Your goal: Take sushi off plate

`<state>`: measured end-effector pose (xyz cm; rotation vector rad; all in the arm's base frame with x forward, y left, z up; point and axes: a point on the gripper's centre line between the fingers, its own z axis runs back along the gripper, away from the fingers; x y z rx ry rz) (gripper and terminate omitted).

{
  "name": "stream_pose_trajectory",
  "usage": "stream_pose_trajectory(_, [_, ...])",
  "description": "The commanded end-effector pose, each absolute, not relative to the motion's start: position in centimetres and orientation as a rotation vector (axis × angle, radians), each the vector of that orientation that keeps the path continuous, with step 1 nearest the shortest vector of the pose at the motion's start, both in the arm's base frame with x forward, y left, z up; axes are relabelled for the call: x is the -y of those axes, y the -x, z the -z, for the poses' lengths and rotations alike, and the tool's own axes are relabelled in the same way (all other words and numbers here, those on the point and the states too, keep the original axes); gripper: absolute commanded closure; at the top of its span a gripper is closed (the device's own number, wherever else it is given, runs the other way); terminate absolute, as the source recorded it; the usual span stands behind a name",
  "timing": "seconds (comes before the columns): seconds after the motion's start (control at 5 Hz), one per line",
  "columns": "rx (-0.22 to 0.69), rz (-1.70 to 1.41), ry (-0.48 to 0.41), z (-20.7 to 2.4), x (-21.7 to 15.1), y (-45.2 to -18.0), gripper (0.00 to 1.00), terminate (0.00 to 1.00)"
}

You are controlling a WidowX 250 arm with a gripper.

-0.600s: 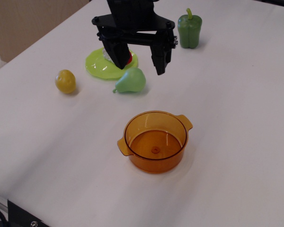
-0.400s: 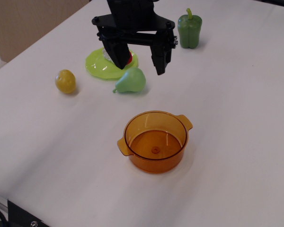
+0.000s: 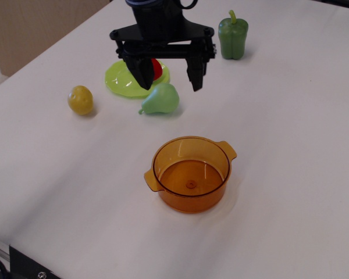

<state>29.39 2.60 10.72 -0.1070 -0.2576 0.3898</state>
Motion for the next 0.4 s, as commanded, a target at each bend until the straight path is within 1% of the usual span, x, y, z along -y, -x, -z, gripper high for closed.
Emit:
stream_pose_trajectory(0.0, [0.295,-0.864,0.033,-10.7,-6.4,-32.4,0.00,0.00])
stream_pose_trajectory(0.2, [0.272,-1.039,0.040,-10.6,-8.1,-34.2,0.00,0.00])
